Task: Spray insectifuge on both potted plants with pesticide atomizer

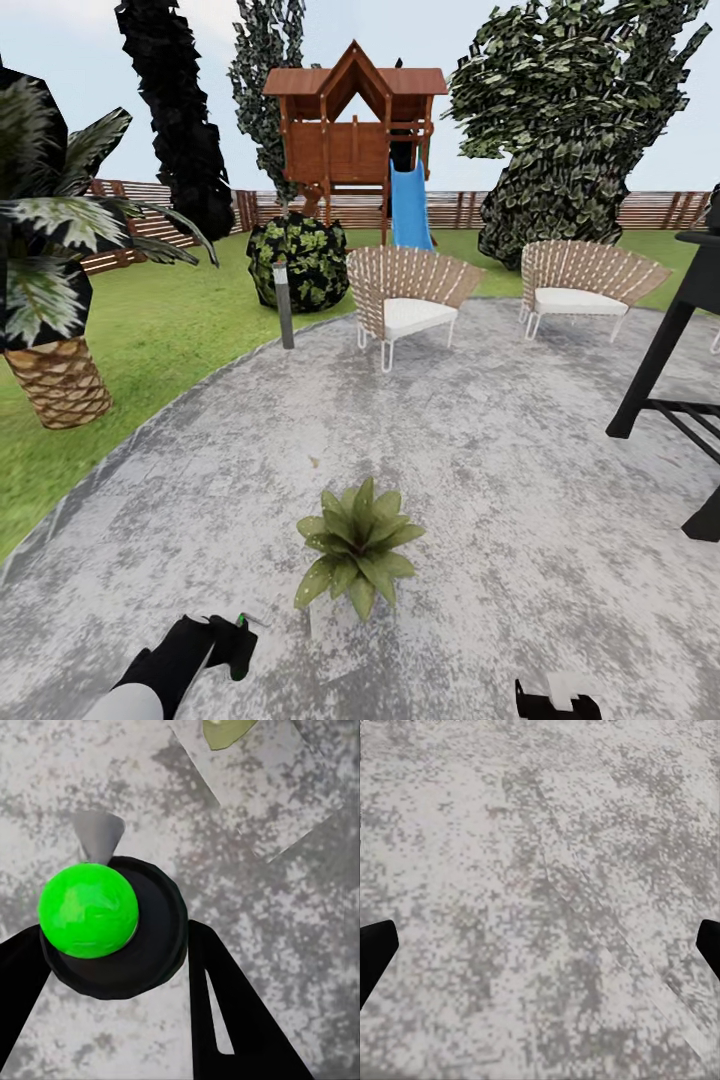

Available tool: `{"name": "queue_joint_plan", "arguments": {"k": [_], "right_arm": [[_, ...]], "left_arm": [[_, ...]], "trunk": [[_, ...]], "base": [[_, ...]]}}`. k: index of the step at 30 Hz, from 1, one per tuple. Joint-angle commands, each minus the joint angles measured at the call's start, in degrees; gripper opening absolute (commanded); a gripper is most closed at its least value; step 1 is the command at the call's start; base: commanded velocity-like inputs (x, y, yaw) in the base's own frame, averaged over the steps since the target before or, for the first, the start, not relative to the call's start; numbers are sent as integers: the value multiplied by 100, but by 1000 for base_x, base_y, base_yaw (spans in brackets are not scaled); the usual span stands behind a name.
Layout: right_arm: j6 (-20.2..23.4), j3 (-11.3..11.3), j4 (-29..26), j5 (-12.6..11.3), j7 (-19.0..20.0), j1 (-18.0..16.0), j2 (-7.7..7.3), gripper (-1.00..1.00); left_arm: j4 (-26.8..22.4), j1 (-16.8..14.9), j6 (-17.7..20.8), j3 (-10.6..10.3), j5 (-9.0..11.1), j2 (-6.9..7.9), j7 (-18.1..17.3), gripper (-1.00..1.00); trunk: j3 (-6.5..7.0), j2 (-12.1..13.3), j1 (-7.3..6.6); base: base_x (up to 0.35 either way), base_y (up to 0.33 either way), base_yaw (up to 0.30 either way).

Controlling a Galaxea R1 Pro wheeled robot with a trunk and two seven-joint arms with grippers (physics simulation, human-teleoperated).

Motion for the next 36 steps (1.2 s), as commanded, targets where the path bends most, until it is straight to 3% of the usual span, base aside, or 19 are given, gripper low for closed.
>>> {"name": "queue_joint_plan", "arguments": {"k": [1, 7, 10, 20, 21, 22, 36], "right_arm": [[-23, -33, 9, 60, -22, -5, 1, 100], [-23, -30, 16, 60, -22, -6, 2, 100], [-23, -31, 17, 60, -22, -6, 2, 100], [-23, -28, 17, 63, -22, -5, 3, 100], [-23, -29, 17, 62, -22, -5, 3, 100], [-23, -33, 17, 60, -22, -6, 2, 100], [-21, -26, 18, 77, -22, -5, 2, 100]], "left_arm": [[-11, -2, 29, 35, -24, -8, -39, -100], [31, -2, 11, 17, 429, -8, -32, -100], [34, -2, 4, 7, 495, -7, -26, -100], [-207, -10, 19, 18, 527, -65, -18, -100], [-209, -10, 19, 19, 526, -83, -17, -100], [-212, -11, 19, 13, 521, -191, 83, -100], [-211, -7, 14, 15, 521, -207, 125, -100]], "trunk": [[-5, -2, -1], [-5, -2, -1], [-5, -2, -1], [-5, -2, -1], [-5, -2, -1], [-5, -2, -1], [-5, -2, -1]], "base": [[0, 0, 129], [0, -105, 247], [0, -252, 275], [-118, -228, 233], [-44, -201, 37], [-2, -259, 2], [1, -270, 194]]}}
